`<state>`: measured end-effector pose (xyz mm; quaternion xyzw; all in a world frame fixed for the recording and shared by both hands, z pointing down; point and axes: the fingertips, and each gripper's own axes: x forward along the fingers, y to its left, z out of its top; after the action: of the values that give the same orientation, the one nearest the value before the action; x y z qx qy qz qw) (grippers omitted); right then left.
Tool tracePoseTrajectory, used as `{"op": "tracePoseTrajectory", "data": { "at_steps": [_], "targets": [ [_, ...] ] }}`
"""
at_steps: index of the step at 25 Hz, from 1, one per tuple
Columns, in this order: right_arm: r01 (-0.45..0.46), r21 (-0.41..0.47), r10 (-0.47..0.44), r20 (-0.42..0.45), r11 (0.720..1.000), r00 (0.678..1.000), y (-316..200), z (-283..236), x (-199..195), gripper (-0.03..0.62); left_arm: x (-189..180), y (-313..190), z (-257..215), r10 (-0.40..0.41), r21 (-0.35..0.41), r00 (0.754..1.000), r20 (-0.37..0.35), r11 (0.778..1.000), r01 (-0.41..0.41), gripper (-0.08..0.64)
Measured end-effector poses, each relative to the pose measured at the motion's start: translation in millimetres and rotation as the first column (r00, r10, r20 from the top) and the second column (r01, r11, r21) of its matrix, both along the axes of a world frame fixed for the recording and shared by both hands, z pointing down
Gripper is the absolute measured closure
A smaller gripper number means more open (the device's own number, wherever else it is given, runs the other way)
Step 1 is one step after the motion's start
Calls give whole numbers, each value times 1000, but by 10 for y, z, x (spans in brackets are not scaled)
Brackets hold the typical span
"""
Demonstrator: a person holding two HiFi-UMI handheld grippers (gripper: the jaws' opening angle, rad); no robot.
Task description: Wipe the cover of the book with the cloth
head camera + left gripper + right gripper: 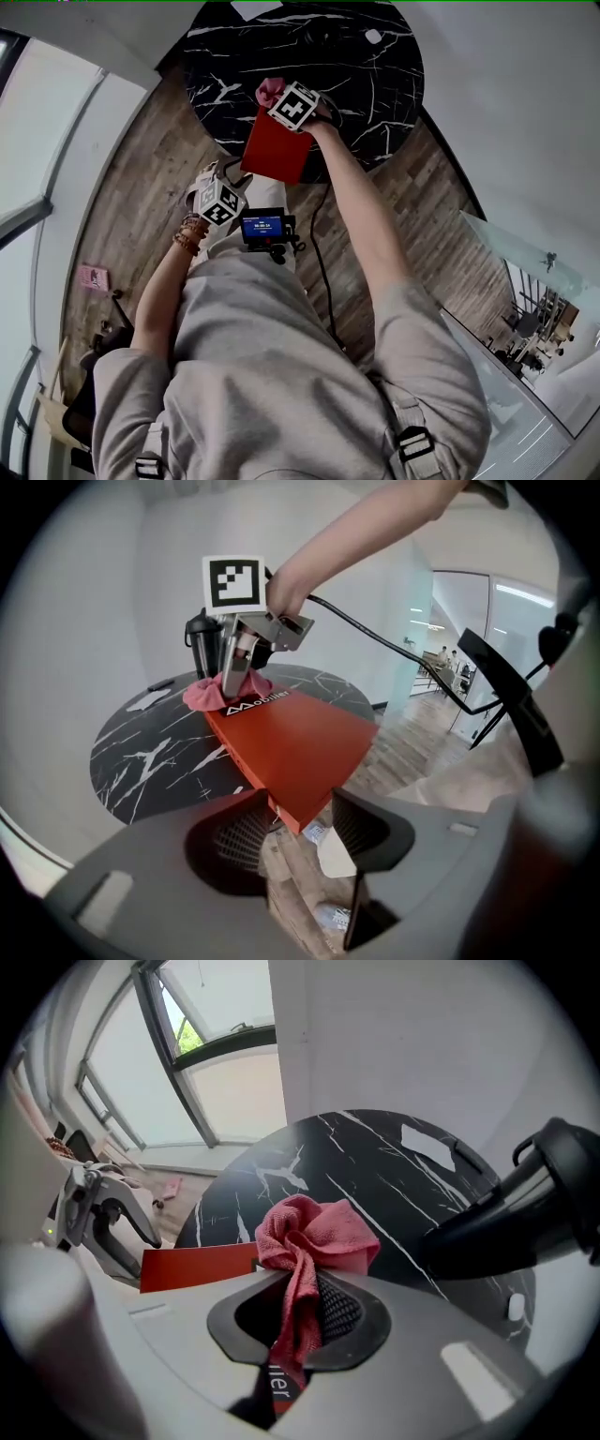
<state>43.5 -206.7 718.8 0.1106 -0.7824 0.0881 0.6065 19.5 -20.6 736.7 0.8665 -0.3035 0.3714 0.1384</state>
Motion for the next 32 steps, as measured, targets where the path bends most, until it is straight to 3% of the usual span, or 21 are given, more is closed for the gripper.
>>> {"op": "tracePoseTrajectory", "data": {
  "at_steps": [14, 32],
  "targets": [
    [-39, -58, 40, 6, 998, 999, 361, 63, -62, 537, -5, -10, 10, 9, 19, 1000, 4, 1000, -9, 342],
    [21, -119, -23, -7, 993, 1000, 964, 70, -124, 537, -19, -14, 13, -34, 3, 999, -6, 999, 34, 342]
  ]
}}
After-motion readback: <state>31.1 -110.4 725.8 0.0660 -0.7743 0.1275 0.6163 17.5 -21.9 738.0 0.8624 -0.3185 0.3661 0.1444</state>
